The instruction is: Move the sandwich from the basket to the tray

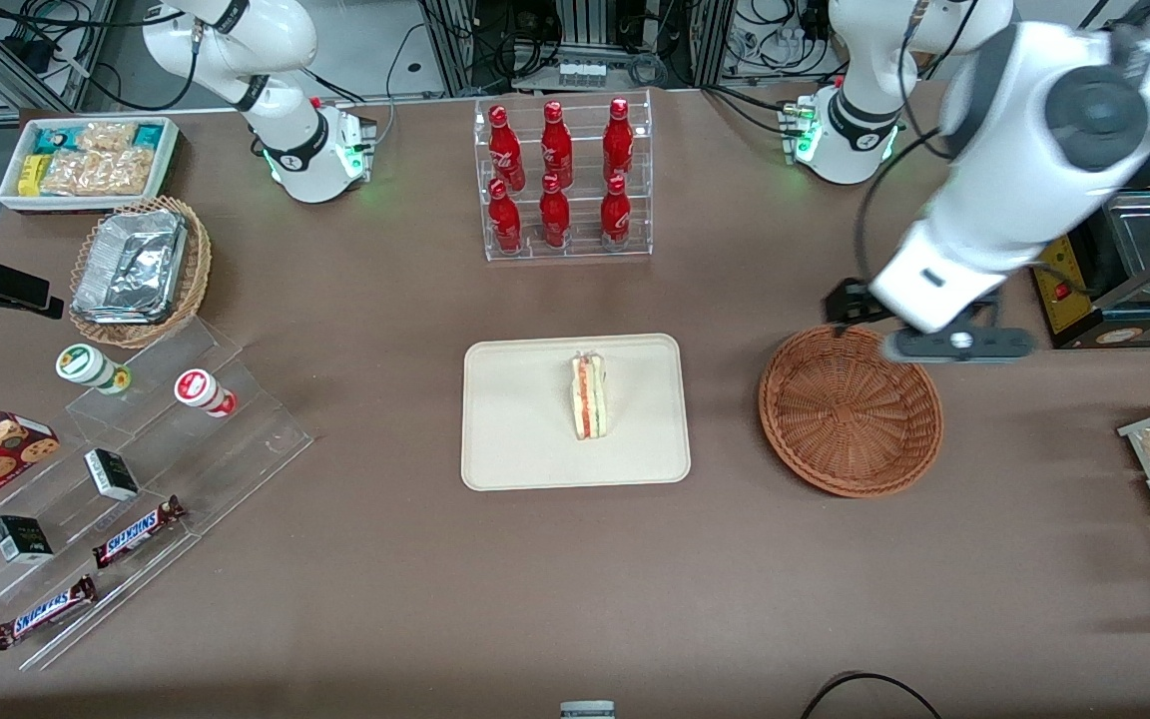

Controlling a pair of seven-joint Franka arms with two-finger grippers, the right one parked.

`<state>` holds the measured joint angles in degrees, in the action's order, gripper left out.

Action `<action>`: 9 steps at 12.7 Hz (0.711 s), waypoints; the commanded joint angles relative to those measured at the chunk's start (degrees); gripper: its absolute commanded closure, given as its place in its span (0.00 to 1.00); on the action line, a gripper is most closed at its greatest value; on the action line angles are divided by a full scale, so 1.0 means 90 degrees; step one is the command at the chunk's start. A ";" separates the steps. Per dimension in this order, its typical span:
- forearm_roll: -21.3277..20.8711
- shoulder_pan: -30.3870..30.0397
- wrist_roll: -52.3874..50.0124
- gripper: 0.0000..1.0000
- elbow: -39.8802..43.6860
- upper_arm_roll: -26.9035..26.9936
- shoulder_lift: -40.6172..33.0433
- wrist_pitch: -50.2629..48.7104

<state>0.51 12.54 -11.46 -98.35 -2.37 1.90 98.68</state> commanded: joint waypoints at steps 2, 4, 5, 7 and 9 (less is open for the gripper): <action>-0.0028 -0.0923 0.1242 0.00 -0.0340 -0.0088 -0.0543 -0.0291; -0.0018 -0.1226 0.1700 0.00 -0.0390 -0.0088 -0.0651 -0.0281; -0.0008 -0.1344 0.1906 0.00 -0.0371 -0.0088 -0.0680 -0.0271; 0.0001 -0.1501 0.1937 0.00 -0.0264 -0.0088 -0.0661 -0.0242; -0.0018 -0.1501 0.1937 0.00 -0.0040 -0.0088 -0.0525 -0.0281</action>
<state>0.54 -0.25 5.02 -99.88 -2.35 -2.80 96.54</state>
